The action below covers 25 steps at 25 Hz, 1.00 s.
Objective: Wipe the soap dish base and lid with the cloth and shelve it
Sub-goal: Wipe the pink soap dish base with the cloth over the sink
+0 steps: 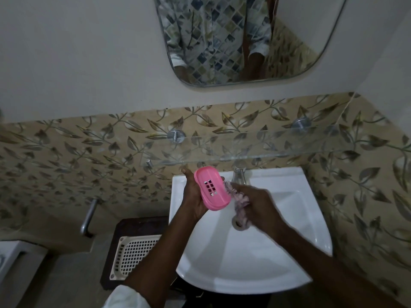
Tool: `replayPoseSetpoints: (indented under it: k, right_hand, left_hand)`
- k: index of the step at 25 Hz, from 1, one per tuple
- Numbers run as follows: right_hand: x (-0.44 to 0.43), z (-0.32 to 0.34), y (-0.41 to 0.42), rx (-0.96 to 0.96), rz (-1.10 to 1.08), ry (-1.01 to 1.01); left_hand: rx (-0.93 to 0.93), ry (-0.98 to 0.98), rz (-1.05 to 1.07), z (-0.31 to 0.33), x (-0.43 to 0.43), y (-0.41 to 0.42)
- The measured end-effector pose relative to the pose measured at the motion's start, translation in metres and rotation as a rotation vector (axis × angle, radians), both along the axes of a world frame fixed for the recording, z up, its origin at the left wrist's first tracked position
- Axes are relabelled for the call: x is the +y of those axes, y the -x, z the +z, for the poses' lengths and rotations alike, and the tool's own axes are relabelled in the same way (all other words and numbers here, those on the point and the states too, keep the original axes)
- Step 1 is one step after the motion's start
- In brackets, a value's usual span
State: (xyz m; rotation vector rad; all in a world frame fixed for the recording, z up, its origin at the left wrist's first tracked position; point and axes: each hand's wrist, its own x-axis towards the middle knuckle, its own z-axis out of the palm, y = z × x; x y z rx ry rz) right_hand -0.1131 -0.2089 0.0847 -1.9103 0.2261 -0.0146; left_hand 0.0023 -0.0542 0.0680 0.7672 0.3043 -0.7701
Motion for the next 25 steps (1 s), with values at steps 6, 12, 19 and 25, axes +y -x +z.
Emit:
replayPoseSetpoints:
  k: [6,12,19,25]
  right_hand:
    - [0.013,-0.02,0.015,0.15,-0.355,-0.3]
    - [0.014,-0.032,-0.018,0.142,-0.495,-0.59]
    - [-0.035,-0.032,-0.019,-0.179,-0.132,0.095]
    - [-0.001,-0.053,-0.017,-0.532,0.084,0.677]
  left_hand:
    - [-0.043,0.022,0.156,-0.017,0.003,0.01]
    - [-0.328,-0.391,0.159,-0.029,-0.017,0.035]
    - [-0.62,-0.598,-0.352,-0.007,0.009,0.034]
    - [-0.923,-0.761,-0.175,-0.01,-0.015,0.053]
